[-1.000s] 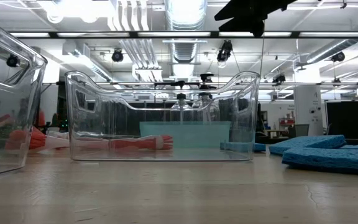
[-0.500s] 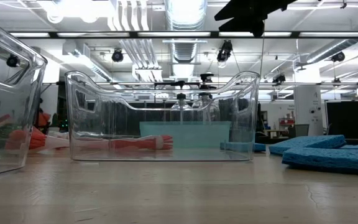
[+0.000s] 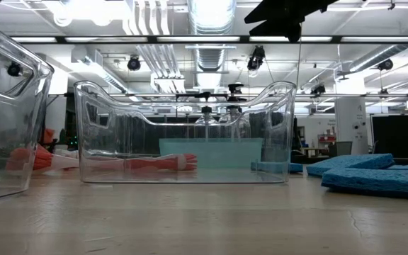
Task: Pick & Place Kitchen Sink Supplies
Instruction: Put the transparent soap dispenser into the green bin
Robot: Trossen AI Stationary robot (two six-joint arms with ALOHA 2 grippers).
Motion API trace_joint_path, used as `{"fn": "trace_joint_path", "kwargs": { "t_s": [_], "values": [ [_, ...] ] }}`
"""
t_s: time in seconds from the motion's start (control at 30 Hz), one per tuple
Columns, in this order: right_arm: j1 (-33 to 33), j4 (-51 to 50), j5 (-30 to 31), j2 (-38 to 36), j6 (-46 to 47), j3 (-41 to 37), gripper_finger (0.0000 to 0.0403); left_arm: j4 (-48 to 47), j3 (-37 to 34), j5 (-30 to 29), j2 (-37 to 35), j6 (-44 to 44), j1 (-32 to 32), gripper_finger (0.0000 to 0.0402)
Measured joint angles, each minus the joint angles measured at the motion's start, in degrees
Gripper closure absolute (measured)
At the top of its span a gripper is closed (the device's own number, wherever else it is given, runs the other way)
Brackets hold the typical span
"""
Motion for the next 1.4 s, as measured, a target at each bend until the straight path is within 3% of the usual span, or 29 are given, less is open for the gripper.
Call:
{"fn": "trace_joint_path", "kwargs": {
  "t_s": [0.27,0.47,1.0,1.4],
  "values": [
    [0.0,0.0,0.0,0.0,0.0,0.0,0.0179,0.0,1.1,-7.6,0.0,1.9,1.8,0.0319],
    [0.0,0.0,0.0,0.0,1.0,0.0,0.0179,0.0,1.3,-12.6,0.0,8.1,7.1,0.0321],
    [0.0,0.0,0.0,0.0,1.4,0.0,0.0179,1.9,9.0,-14.3,1.9,34.8,29.0,0.0320],
    [0.0,-0.1,0.0,0.0,1.4,0.0,0.0179,9.1,18.0,-13.9,10.5,53.5,41.3,0.0319]
  ]
}}
